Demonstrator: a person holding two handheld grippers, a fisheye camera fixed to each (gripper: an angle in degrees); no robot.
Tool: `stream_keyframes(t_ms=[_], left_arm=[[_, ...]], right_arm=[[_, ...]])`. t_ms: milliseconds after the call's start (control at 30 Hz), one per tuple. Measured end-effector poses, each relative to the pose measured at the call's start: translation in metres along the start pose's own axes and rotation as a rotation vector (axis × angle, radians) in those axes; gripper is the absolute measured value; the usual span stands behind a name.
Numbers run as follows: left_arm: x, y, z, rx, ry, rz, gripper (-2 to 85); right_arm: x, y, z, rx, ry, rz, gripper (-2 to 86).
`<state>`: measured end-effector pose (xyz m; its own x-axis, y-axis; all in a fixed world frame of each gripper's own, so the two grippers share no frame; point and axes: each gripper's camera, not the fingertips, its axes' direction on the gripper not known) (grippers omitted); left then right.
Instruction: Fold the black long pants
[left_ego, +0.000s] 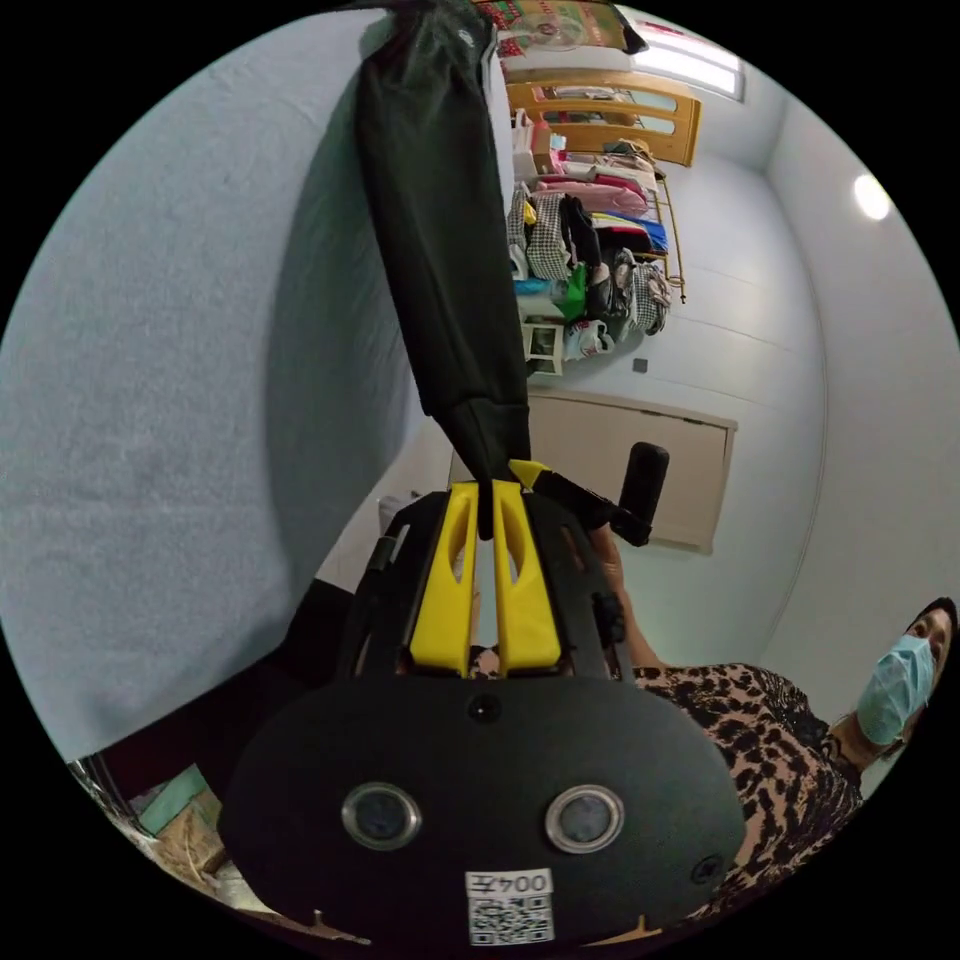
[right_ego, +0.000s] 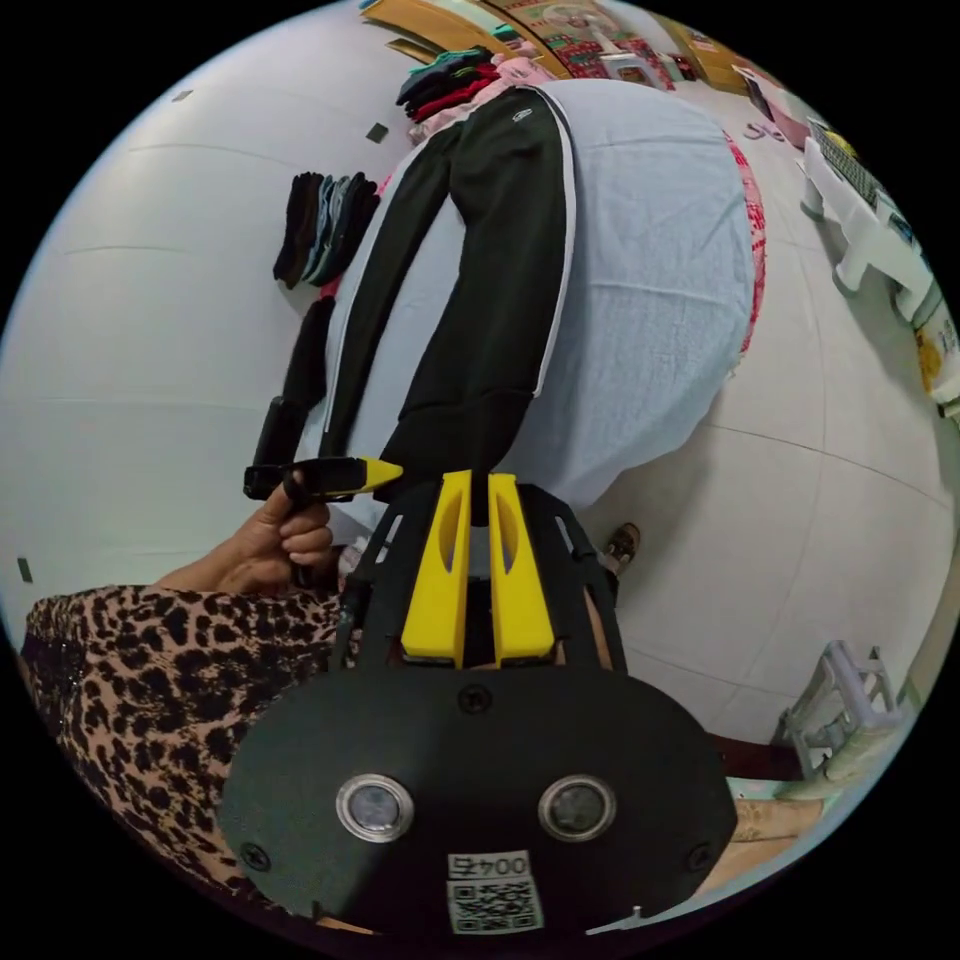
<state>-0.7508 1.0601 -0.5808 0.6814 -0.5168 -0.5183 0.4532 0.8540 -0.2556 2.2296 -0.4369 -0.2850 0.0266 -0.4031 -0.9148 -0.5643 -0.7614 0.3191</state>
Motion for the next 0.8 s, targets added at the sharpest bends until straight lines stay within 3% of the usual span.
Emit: stream_keyframes(t_ms=[367,600,800], left_arm=[[-0.072,-0.009,0.060,-0.011,0.047,-0.128,2.8],[-0.076,-0.036,0.082,-0.090,-0.103,-0.111,3.5],[-0.060,-0.045,0.097,-0.076,-0.185,-0.075,5.5]], right_arm=[[-0.006,0.010,0.019,-0.106,0.213,-0.027,4.2],[0.000,-0.006,0.021,-0.276,0.172,-0.092,5.6],[0.003,-0.037,-0.031,-0.334,0.161,-0.311,8.0]])
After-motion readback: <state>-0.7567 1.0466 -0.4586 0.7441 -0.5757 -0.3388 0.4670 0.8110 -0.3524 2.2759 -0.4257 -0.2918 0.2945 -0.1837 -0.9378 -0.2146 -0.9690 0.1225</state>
